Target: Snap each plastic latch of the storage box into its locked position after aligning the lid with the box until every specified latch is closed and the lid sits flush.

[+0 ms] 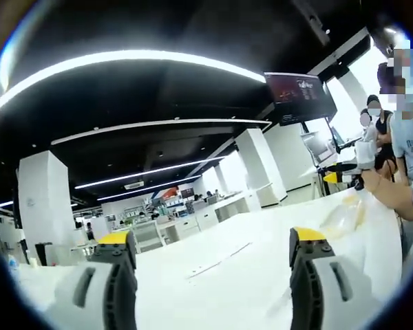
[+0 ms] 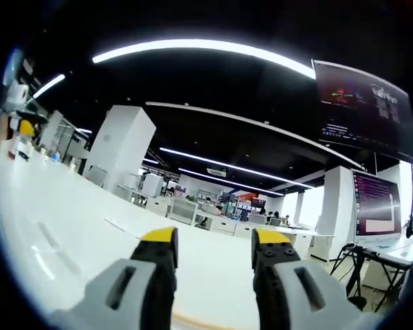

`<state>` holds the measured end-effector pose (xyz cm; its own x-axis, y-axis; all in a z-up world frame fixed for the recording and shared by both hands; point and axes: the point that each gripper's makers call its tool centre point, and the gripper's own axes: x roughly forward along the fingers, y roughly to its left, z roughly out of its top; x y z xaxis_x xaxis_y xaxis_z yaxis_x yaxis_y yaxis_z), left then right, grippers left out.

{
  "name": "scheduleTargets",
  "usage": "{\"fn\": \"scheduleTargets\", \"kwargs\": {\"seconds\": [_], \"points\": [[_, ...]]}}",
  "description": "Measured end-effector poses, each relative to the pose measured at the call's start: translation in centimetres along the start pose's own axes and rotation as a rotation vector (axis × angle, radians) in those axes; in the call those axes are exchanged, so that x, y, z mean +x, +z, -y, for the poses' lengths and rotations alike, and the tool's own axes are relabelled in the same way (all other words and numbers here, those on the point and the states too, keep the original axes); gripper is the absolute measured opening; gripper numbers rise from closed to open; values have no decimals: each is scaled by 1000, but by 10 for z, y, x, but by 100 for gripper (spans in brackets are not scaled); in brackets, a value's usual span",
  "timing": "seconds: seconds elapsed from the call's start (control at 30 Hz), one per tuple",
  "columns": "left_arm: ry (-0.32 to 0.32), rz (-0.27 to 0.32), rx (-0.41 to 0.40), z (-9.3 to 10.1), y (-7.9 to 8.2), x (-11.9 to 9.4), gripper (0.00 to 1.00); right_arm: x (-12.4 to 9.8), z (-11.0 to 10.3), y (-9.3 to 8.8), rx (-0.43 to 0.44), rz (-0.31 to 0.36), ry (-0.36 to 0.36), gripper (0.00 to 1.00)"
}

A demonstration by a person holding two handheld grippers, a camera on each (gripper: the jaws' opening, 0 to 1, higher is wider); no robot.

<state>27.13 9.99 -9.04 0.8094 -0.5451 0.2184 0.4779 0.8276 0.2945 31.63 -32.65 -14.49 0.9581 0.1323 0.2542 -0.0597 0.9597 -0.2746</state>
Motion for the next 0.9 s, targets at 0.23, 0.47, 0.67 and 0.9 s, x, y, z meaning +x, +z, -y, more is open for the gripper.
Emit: {"fn": "scheduleTargets", "kwargs": {"seconds": [0.23, 0.47, 0.67, 0.9], "points": [[-93, -17, 4, 26, 6, 23, 91, 1, 0, 1, 3, 6, -2, 42], [-207, -39, -7, 58, 9, 45, 91, 2, 0, 2, 4, 8, -3, 42], [-309, -97, 29, 91, 6, 64, 89, 3, 1, 2, 8, 12, -6, 42], [-434, -157, 65, 134, 0, 87, 89, 5, 2, -1, 17, 1, -11, 41]]}}
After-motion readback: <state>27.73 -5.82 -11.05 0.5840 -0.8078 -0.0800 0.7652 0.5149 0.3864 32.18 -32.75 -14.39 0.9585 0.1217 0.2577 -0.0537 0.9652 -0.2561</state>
